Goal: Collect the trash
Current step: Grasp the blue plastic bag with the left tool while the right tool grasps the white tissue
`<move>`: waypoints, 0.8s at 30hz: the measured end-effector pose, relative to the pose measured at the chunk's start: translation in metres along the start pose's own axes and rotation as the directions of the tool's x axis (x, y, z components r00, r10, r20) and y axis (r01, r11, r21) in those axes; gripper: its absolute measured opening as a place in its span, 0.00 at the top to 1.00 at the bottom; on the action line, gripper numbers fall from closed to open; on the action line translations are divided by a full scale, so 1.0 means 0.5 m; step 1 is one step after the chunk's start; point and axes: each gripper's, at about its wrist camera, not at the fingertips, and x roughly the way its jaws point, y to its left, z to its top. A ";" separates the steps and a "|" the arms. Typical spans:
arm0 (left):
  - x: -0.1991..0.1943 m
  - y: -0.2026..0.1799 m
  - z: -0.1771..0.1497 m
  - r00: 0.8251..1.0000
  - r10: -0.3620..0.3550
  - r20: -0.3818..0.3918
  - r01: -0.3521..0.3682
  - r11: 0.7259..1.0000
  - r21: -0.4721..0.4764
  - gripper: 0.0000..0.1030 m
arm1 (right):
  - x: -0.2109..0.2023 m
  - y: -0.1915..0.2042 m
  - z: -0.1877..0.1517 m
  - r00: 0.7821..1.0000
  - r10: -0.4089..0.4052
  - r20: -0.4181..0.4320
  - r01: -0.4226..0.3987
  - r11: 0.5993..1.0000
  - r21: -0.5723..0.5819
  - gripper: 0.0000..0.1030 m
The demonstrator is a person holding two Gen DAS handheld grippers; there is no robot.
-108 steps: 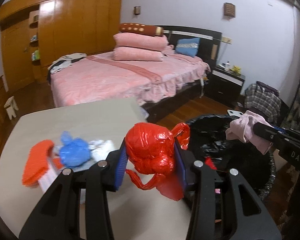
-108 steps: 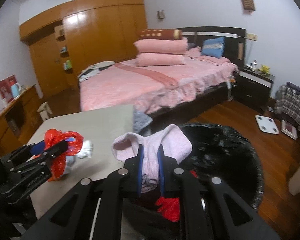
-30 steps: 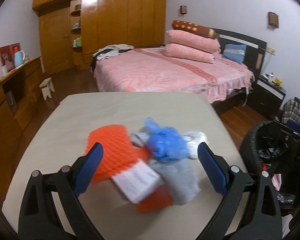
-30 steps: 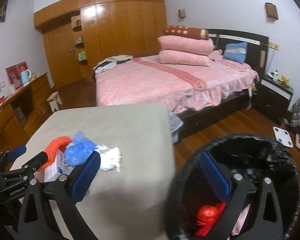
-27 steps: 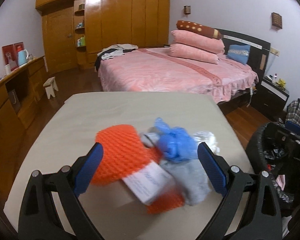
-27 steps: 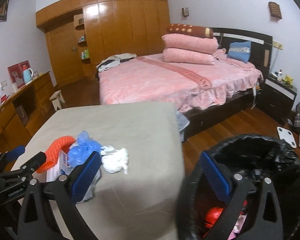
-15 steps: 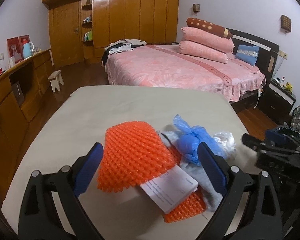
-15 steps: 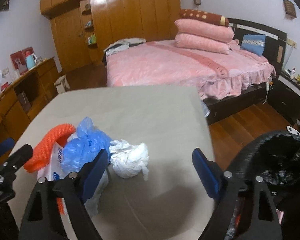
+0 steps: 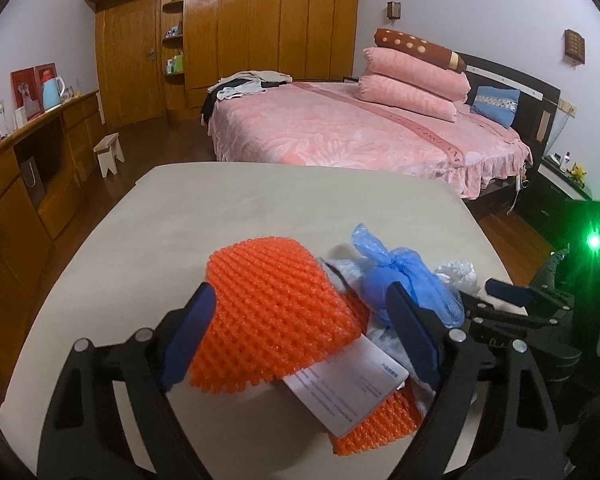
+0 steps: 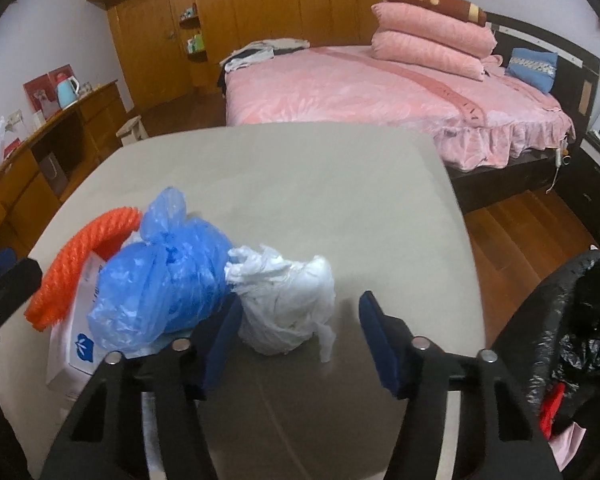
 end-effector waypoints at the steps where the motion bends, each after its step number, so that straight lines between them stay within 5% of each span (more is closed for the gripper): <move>1: 0.001 0.000 0.001 1.000 0.000 0.001 0.000 1.000 0.000 0.18 | 0.003 0.002 -0.002 1.000 0.011 -0.007 -0.011 1.000 -0.002 0.48; 3: 0.001 -0.003 0.003 1.000 -0.003 0.003 0.003 1.000 0.002 0.18 | 0.004 0.007 -0.005 0.999 0.042 -0.015 -0.042 0.999 -0.010 0.61; 8: 0.005 -0.020 0.008 1.000 -0.019 0.004 0.019 1.000 0.008 0.18 | -0.010 0.003 -0.005 0.999 0.053 -0.001 -0.053 0.998 -0.024 0.74; 15: 0.020 -0.072 0.012 0.998 -0.070 0.000 0.070 0.997 0.035 0.20 | -0.053 -0.033 0.006 0.999 0.015 0.049 -0.017 0.999 0.028 0.75; 24: 0.068 -0.130 0.003 0.993 -0.104 -0.046 0.107 0.992 0.061 0.35 | -0.079 -0.090 0.008 0.997 -0.020 0.069 0.015 0.997 0.075 0.75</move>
